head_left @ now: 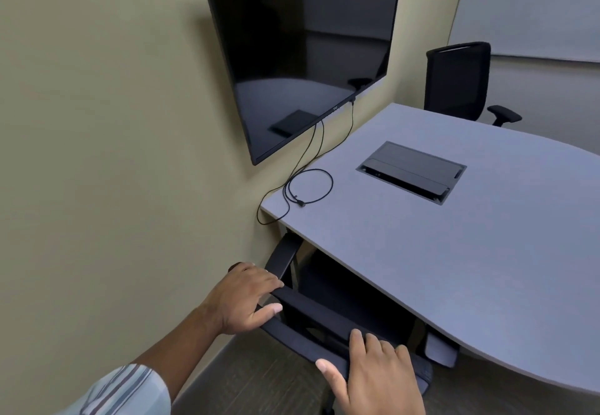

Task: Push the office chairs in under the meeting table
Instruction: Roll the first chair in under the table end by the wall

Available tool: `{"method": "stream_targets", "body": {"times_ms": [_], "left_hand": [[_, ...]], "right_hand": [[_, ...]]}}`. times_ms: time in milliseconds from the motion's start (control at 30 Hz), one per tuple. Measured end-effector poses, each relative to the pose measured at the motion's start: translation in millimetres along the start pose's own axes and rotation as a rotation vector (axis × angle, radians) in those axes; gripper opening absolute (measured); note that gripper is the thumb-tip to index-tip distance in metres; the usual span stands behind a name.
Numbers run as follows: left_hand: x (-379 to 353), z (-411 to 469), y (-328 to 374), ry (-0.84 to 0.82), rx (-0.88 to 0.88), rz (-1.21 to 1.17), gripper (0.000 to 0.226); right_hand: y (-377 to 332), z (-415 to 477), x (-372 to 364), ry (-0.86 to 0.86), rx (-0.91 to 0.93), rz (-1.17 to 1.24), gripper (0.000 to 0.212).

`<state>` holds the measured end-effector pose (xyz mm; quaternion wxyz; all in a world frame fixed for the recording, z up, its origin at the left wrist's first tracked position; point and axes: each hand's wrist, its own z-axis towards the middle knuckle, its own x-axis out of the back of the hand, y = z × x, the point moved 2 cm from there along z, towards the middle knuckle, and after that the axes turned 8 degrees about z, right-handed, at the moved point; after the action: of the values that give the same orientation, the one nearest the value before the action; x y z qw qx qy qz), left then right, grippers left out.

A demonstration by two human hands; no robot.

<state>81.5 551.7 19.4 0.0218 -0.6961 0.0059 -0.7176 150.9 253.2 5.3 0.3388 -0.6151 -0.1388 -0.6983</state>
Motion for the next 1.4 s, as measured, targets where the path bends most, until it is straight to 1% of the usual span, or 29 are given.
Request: {"method": "stream_targets", "body": {"times_ms": [133, 233, 333, 400, 500, 667, 967, 1100, 1267, 1400], "left_hand": [[-11.6, 13.1, -12.4, 0.019, -0.031, 0.009, 0.058], [-18.3, 23.5, -24.7, 0.038, -0.043, 0.019, 0.059], [-21.1, 35.8, -30.6, 0.045, -0.070, 0.036, 0.062], [-22.4, 42.5, -33.9, 0.055, -0.091, 0.027, 0.062], [-24.8, 55.0, -46.5, 0.068, -0.124, 0.025, 0.061], [-20.4, 78.6, -58.1, 0.069, -0.174, 0.029, 0.066], [-20.1, 101.2, -79.6, 0.119, -0.244, 0.024, 0.072], [-18.1, 106.2, -81.8, 0.104, -0.255, 0.021, 0.073], [-19.4, 109.5, -94.8, 0.131, -0.273, -0.009, 0.072], [-18.7, 117.1, -101.8, 0.180, -0.270, -0.034, 0.068]], "right_hand": [[0.3, 11.1, -8.7, 0.038, -0.012, 0.003, 0.095], [-0.8, 18.6, -15.0, -0.020, -0.049, -0.004, 0.095], [2.4, 23.3, -14.6, -0.074, -0.083, -0.005, 0.086], [0.3, 25.6, -14.4, -0.089, -0.148, -0.016, 0.085], [-10.3, 32.1, -20.9, -0.074, -0.234, -0.045, 0.083], [-11.9, 46.3, -26.6, -0.039, -0.282, -0.046, 0.078], [-21.1, 67.2, -37.0, 0.027, -0.324, -0.063, 0.070], [-21.9, 70.0, -36.5, 0.053, -0.329, -0.056, 0.065], [-31.7, 76.6, -37.4, 0.081, -0.323, -0.035, 0.066], [-36.0, 86.3, -35.3, 0.121, -0.301, -0.036, 0.060]]}}
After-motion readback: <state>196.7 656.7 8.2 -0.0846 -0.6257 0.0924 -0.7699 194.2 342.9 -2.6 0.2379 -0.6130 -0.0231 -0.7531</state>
